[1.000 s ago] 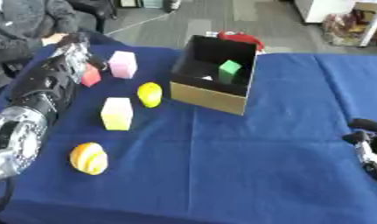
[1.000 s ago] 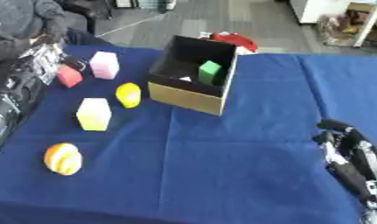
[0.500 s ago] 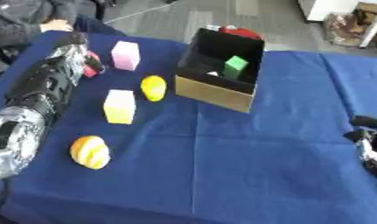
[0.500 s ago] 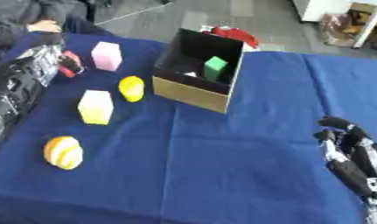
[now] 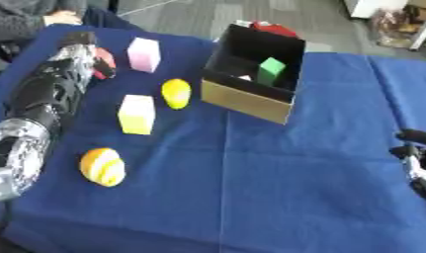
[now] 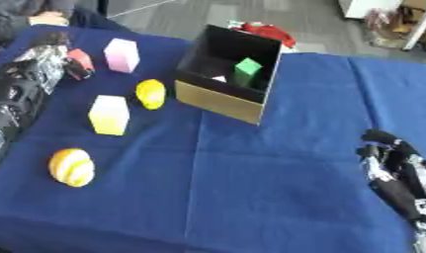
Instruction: Pick up objects on the table and place them in the box.
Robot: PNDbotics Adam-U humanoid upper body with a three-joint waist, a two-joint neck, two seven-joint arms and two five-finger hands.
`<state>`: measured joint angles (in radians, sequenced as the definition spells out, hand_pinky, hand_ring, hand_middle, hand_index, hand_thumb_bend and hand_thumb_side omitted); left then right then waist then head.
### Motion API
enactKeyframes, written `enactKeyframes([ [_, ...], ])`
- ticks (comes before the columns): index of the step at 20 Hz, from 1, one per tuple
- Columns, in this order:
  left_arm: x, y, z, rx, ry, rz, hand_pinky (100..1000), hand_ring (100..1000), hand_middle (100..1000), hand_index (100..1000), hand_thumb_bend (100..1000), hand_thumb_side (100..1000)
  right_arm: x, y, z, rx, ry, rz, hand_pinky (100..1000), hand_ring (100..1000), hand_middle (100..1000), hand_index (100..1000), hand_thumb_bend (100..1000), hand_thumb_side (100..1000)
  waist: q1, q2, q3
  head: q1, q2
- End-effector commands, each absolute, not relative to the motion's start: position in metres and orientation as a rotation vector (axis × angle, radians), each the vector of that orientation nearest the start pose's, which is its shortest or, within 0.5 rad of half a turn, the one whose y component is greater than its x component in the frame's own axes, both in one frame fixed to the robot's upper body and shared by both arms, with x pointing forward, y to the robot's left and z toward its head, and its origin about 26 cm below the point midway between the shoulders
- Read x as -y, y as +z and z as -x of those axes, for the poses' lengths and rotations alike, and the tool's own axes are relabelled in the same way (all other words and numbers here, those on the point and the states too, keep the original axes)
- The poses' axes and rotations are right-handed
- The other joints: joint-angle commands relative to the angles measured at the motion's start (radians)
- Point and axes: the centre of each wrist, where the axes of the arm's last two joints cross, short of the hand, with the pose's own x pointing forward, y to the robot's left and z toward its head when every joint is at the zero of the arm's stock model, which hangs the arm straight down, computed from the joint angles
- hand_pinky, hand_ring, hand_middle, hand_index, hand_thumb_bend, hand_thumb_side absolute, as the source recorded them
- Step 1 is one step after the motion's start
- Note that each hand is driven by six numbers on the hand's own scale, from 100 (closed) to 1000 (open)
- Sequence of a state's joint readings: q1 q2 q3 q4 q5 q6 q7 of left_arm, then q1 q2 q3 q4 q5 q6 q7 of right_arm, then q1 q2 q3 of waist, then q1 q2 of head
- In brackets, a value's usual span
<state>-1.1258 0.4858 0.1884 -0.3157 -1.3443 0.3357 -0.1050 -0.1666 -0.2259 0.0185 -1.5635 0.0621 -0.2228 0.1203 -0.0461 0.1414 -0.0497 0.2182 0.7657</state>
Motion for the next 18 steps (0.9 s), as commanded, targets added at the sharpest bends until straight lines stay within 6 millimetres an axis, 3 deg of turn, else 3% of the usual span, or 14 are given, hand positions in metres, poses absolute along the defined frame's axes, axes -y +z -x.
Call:
enactKeyframes([
  [1,-0.386,0.172,-0.494,0.688,-0.808,-1.333,846,801,861,966,410,274,0.285,0.053,-0.322,1.932,0.436,0.108,762,673,739,806,100,336,-0.016,0.003,-0.001,0.003,-0.003],
  [5,-0.387,0.163,-0.492,0.661,-0.815,-1.324,833,784,839,949,399,281,0.285,0.053,-0.322,1.931,0.436,0.109,762,673,739,806,100,333,-0.018,0.006,-0.001,0.004,-0.005],
  [10,-0.386,0.156,-0.49,0.659,-0.804,-1.345,804,728,776,900,302,270,0.285,0.052,-0.322,1.929,0.439,0.106,762,673,740,806,100,333,-0.017,0.005,-0.001,0.006,-0.005],
  [13,-0.385,0.158,-0.491,0.695,-0.775,-1.383,757,618,632,791,194,263,0.285,0.052,-0.322,1.929,0.441,0.104,762,673,739,806,100,334,-0.015,0.003,-0.001,0.007,-0.004],
  [18,-0.383,0.167,-0.493,0.783,-0.728,-1.41,715,535,520,706,139,221,0.285,0.052,-0.322,1.926,0.443,0.105,762,673,739,807,100,338,-0.007,0.0,-0.003,0.01,-0.002],
])
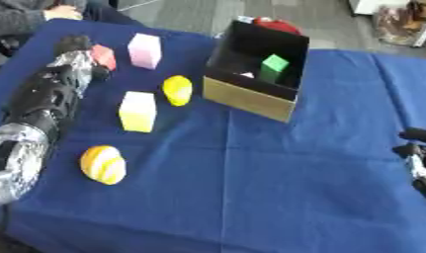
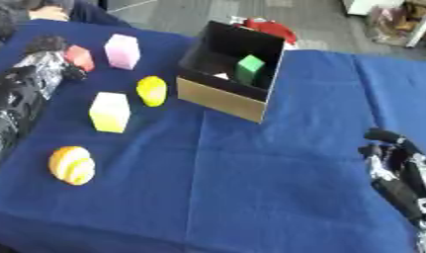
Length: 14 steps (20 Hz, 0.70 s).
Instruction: Pick up objects on the table and place them in the box.
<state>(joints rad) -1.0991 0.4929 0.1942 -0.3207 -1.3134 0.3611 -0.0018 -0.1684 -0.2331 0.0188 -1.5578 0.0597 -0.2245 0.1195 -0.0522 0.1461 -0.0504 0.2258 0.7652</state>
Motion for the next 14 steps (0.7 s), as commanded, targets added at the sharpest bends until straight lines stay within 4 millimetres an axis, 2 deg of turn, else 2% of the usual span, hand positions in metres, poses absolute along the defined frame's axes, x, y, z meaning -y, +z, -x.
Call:
enactKeyframes([
  [1,-0.383,0.169,-0.493,0.803,-0.722,-1.412,707,523,503,692,117,216,0.285,0.052,-0.322,1.926,0.444,0.105,762,673,739,807,100,340,0.001,-0.006,-0.003,0.003,-0.001],
  [4,-0.38,0.183,-0.496,0.888,-0.714,-1.413,695,506,481,676,100,207,0.285,0.051,-0.321,1.923,0.443,0.107,762,673,740,807,100,341,0.008,-0.009,-0.005,0.003,0.002],
  [7,-0.37,0.211,-0.5,1.046,-0.735,-1.413,696,503,473,674,100,199,0.286,0.051,-0.32,1.921,0.441,0.111,762,673,739,807,100,349,0.016,-0.013,-0.006,0.001,0.004],
  [11,-0.339,0.262,-0.502,1.333,-0.843,-1.399,702,504,469,674,100,177,0.286,0.049,-0.318,1.917,0.442,0.108,762,674,739,807,100,352,0.029,-0.021,-0.006,-0.003,0.005],
  [14,-0.307,0.287,-0.5,1.52,-0.974,-1.35,709,511,477,680,100,159,0.285,0.049,-0.317,1.915,0.443,0.105,762,674,739,808,100,355,0.038,-0.024,-0.011,-0.004,0.005],
])
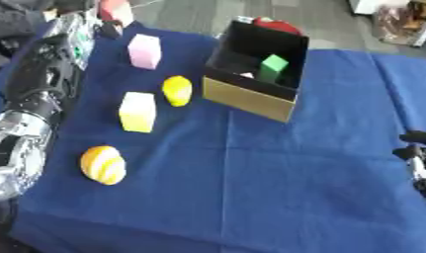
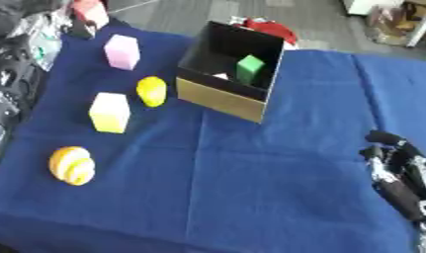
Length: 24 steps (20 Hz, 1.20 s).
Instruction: Pick up objects on the table and place them in the box.
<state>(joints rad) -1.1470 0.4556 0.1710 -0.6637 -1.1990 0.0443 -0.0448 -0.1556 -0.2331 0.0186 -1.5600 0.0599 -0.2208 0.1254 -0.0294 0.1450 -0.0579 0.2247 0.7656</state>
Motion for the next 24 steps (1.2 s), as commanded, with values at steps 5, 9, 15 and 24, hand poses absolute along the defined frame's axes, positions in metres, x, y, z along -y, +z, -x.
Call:
enactKeyframes([
  [5,-0.249,0.296,-0.502,1.658,-1.236,-1.238,725,526,496,691,137,166,0.283,0.05,-0.315,1.913,0.444,0.097,762,673,739,808,100,351,0.031,-0.023,-0.018,-0.006,0.004],
  [9,-0.215,0.277,-0.507,1.622,-1.394,-1.182,727,531,502,695,176,188,0.283,0.052,-0.315,1.917,0.444,0.096,762,673,739,808,100,341,0.04,-0.015,-0.031,-0.012,0.004],
  [15,-0.187,0.247,-0.512,1.556,-1.53,-1.125,735,550,526,716,213,213,0.283,0.055,-0.316,1.923,0.438,0.094,762,673,739,808,100,332,0.046,0.001,-0.046,-0.014,-0.004],
  [24,-0.19,0.223,-0.515,1.392,-1.722,-1.107,863,827,914,991,534,534,0.283,0.056,-0.316,1.923,0.435,0.097,762,673,739,808,100,334,0.05,0.002,-0.048,-0.02,-0.007],
])
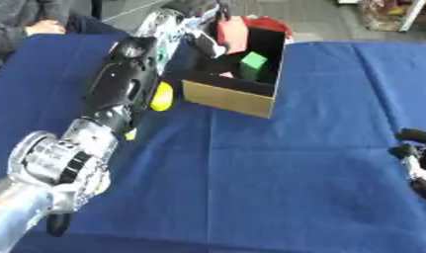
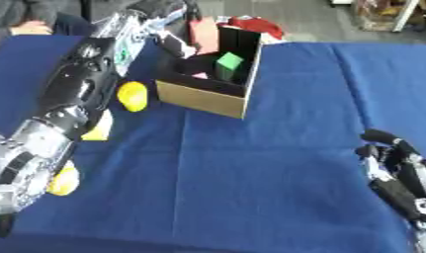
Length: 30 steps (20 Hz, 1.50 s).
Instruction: Pick up objects on the table and place them in the box.
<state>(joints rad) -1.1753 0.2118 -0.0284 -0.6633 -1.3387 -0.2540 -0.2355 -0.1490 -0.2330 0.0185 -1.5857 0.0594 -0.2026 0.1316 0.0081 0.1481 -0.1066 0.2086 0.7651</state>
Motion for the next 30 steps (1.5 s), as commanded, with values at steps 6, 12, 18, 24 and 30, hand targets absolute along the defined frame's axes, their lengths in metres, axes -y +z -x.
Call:
enactKeyframes([
  [6,-0.215,0.245,-0.512,1.327,-1.796,-1.13,864,827,900,991,511,397,0.284,0.055,-0.315,1.922,0.437,0.1,762,673,739,808,100,340,0.012,-0.006,0.012,-0.01,-0.006],
  [12,-0.254,0.269,-0.5,1.31,-1.874,-1.141,853,789,816,947,471,316,0.287,0.054,-0.315,1.916,0.439,0.114,762,673,739,808,100,345,0.02,-0.014,0.023,-0.016,0.0],
  [18,-0.302,0.261,-0.484,1.147,-2.028,-1.095,852,790,806,935,547,379,0.291,0.053,-0.314,1.909,0.446,0.134,762,673,740,808,100,350,0.033,-0.021,0.037,-0.029,0.005],
  [24,-0.337,0.236,-0.462,1.0,-2.2,-0.984,853,794,814,936,574,386,0.295,0.053,-0.313,1.903,0.454,0.15,763,673,740,808,100,351,0.043,-0.024,0.053,-0.042,0.005],
  [30,-0.366,0.224,-0.438,1.035,-2.27,-0.901,850,788,810,934,514,353,0.297,0.051,-0.312,1.895,0.458,0.16,763,673,740,808,100,358,0.046,-0.034,0.071,-0.055,0.005],
])
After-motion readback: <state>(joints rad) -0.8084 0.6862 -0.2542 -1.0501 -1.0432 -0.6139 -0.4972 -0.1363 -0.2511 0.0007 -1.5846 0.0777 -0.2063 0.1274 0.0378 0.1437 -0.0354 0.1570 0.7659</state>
